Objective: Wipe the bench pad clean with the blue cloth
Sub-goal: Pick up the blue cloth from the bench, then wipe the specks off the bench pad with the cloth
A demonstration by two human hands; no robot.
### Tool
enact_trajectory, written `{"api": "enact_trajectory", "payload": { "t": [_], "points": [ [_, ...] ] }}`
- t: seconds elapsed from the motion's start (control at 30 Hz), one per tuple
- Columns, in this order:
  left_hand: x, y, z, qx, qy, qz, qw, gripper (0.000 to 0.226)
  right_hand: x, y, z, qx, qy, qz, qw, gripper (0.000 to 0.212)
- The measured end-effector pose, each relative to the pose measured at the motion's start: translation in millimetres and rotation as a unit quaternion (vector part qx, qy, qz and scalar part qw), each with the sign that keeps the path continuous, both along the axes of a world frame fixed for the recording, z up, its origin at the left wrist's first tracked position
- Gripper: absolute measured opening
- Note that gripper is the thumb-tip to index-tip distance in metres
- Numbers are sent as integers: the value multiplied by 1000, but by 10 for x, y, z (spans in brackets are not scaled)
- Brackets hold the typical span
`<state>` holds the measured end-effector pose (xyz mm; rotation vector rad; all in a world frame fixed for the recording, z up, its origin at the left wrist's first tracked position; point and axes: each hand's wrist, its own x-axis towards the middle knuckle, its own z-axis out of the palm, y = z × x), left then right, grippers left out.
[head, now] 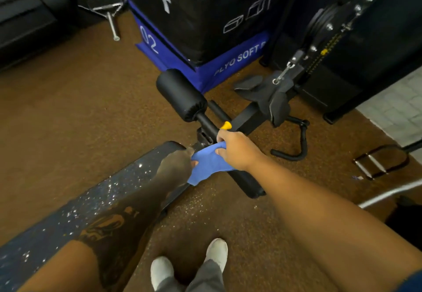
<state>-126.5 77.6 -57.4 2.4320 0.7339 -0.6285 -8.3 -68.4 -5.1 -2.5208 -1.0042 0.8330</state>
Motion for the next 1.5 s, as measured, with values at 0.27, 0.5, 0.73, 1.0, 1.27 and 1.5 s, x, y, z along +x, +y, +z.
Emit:
{"api": "enact_trajectory", "payload": {
  "t": [0.27, 0.5, 0.73, 1.0, 1.27, 1.5],
  "points": [
    [-456, -3, -557, -132, -44, 230, 963, 24, -187, 787, -340, -46, -33, 88, 994, 37],
    [-534, -191, -1139, -228, -67, 359, 902, 39, -376, 1254, -910, -94, -74, 144, 982, 30],
    [-850, -137, -1272, 30, -87, 157, 983, 25, -614, 1569, -1395, -60, -130, 203, 968, 32],
    [-1355, 248, -1648, 186, -65, -1, 980, 111, -926, 1121, -2000, -21, -252, 165, 953, 60],
    [-1478, 304, -1971, 185, -35, -32, 982, 128, -942, 1002, -2373, -52, -224, 168, 959, 70],
    [-1491, 287, -1968, 193, -54, -3, 980, 130, -805, 1218, -2430, -28, -217, 143, 965, 66]
  ]
}}
